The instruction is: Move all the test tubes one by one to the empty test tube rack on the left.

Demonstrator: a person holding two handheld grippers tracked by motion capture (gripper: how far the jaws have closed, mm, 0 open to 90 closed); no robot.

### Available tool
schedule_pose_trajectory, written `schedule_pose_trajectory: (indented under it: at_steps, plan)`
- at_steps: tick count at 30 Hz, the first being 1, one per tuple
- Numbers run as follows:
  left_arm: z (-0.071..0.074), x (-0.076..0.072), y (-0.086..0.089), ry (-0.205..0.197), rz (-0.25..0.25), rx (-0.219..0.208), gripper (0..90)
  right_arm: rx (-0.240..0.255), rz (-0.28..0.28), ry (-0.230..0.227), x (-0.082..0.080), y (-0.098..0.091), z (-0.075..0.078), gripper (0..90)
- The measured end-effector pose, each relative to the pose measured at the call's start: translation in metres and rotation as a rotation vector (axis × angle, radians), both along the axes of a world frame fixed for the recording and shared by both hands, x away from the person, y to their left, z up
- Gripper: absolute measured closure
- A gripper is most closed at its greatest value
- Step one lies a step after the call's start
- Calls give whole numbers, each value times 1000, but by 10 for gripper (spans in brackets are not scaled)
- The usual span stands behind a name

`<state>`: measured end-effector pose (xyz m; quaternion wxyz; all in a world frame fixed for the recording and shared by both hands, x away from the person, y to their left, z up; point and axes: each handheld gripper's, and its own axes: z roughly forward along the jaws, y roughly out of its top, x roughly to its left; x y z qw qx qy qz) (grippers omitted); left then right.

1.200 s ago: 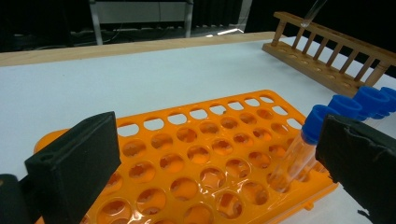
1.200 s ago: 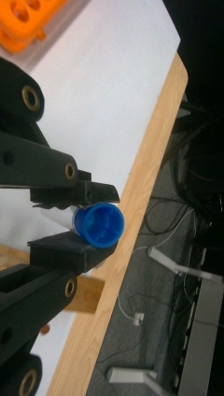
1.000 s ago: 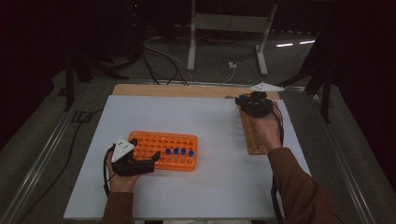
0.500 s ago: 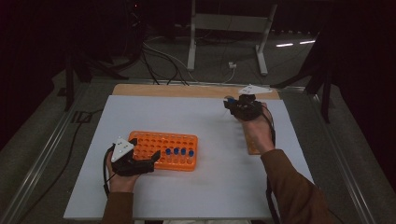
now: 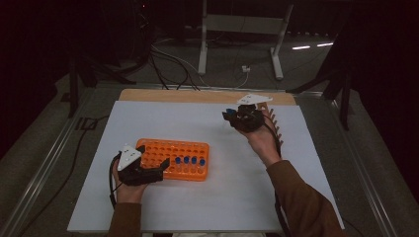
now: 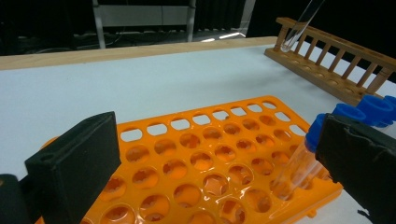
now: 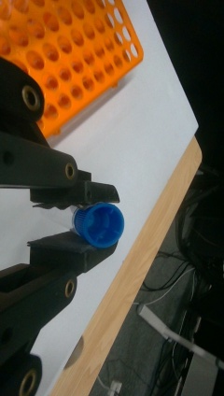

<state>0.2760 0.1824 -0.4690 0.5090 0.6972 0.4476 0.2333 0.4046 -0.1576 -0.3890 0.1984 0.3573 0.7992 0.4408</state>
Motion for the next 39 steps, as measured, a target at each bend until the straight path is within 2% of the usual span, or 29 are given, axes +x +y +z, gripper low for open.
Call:
schedule_pose_trajectory:
  at_steps: [21, 39]
  plan:
    - [5, 0, -7, -25, 15, 7, 9, 3, 154, 13, -22, 53, 2, 764]
    - [11, 4, -13, -39, 10, 10, 14, 13, 253, 35, -39, 89, 6, 764]
